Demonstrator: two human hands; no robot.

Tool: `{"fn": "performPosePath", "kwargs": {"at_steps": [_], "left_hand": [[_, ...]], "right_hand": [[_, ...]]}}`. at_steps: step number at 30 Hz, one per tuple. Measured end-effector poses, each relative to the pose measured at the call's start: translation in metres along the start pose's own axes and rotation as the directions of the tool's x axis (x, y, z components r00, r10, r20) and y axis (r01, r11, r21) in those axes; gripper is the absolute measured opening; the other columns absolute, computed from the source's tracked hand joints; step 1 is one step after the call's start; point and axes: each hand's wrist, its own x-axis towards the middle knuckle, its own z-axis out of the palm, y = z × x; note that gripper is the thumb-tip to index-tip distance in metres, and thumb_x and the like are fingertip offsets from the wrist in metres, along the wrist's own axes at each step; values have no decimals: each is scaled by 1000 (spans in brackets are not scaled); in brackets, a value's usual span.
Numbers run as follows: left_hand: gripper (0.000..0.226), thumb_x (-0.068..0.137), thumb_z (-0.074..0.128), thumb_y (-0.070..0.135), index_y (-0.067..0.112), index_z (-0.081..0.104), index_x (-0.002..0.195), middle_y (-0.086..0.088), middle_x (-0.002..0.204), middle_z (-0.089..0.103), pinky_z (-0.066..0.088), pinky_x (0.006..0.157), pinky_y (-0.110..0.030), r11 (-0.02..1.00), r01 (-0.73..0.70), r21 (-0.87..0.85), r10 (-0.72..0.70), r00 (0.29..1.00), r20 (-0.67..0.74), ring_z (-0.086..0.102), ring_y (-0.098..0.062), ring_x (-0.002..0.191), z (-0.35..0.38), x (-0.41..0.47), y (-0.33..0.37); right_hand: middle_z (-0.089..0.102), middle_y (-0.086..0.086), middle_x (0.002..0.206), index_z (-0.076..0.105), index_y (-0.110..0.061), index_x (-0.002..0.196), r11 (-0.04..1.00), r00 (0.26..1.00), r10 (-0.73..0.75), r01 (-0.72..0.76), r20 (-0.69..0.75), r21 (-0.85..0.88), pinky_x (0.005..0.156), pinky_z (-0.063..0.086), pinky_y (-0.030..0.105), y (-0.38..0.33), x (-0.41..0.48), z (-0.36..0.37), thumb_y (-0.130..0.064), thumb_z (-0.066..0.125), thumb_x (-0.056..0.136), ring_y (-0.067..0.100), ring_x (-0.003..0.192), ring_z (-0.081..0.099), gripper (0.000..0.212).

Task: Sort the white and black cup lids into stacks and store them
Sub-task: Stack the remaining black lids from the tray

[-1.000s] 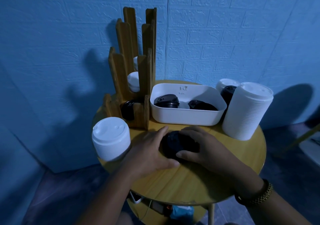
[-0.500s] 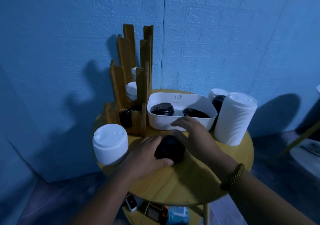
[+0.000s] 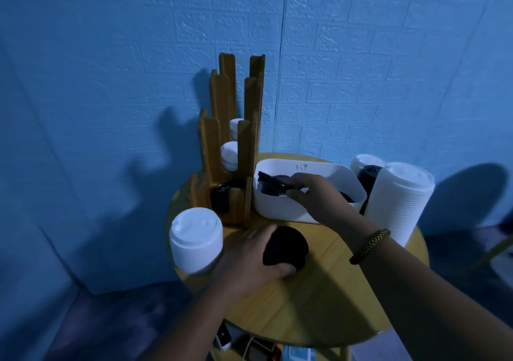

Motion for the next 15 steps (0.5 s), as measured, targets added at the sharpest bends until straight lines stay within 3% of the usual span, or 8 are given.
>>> {"fn": "performPosePath", "kwargs": {"at_steps": [2, 4, 6, 8, 9, 11, 15], "left_hand": [[88, 86, 69, 63, 44, 20, 156, 14, 158, 33, 37, 102, -32, 999, 12, -31, -12, 1000, 8, 36, -15, 141, 0, 0, 1], [92, 84, 71, 63, 43, 18, 156, 12, 158, 34, 38, 102, -32, 998, 28, -55, -27, 999, 21, 36, -15, 141, 1, 0, -1], [99, 81, 73, 65, 43, 14, 157, 12, 160, 32, 38, 103, -33, 996, 42, -80, -39, 998, 41, 36, -16, 143, 0, -1, -3], [104, 77, 77, 64, 45, 14, 157, 14, 158, 35, 40, 103, -32, 993, 32, -114, -27, 999, 46, 39, -14, 142, 0, -3, -3], [103, 75, 80, 62, 47, 16, 155, 16, 155, 38, 40, 103, -30, 991, 18, -134, -13, 999, 40, 40, -12, 140, 0, -3, -3], [102, 72, 83, 59, 51, 19, 151, 20, 151, 40, 41, 104, -30, 988, -12, -151, 18, 999, 41, 41, -8, 138, -1, -4, -2], [109, 67, 81, 68, 53, 17, 153, 20, 152, 38, 43, 107, -35, 994, -40, -104, 47, 997, 69, 40, -6, 136, -2, -5, -4]], "right_hand": [[62, -16, 82, 63, -22, 91, 978, 997, 28, -11, -79, 207, 70, 40, 17, 1, -9, -6, -12, 60, 97, -7, 76, 56, 12], [64, -6, 85, 61, -14, 93, 895, 985, 88, -13, -148, 445, 74, 47, 23, 2, -23, -13, -12, 57, 99, 4, 80, 58, 7], [62, 4, 91, 58, -11, 101, 697, 978, 172, -38, -115, 716, 77, 52, 27, 1, -44, -17, -10, 55, 100, 14, 86, 59, 3], [57, 11, 94, 56, -10, 118, 423, 977, 213, -107, 16, 900, 74, 53, 29, 3, -69, -17, -10, 56, 96, 19, 84, 57, 21], [57, 12, 93, 54, -11, 127, 332, 973, 212, -156, 88, 930, 72, 53, 30, 7, -81, -15, -9, 55, 96, 20, 82, 57, 31], [58, 14, 91, 53, -20, 136, 315, 946, 252, -281, 206, 906, 70, 51, 33, 11, -103, -10, -7, 51, 99, 21, 76, 57, 40], [66, 23, 114, 61, -14, 130, 226, 876, 323, -439, 358, 870, 70, 58, 31, 17, -122, -2, -5, 53, 96, 26, 86, 63, 36]]}}
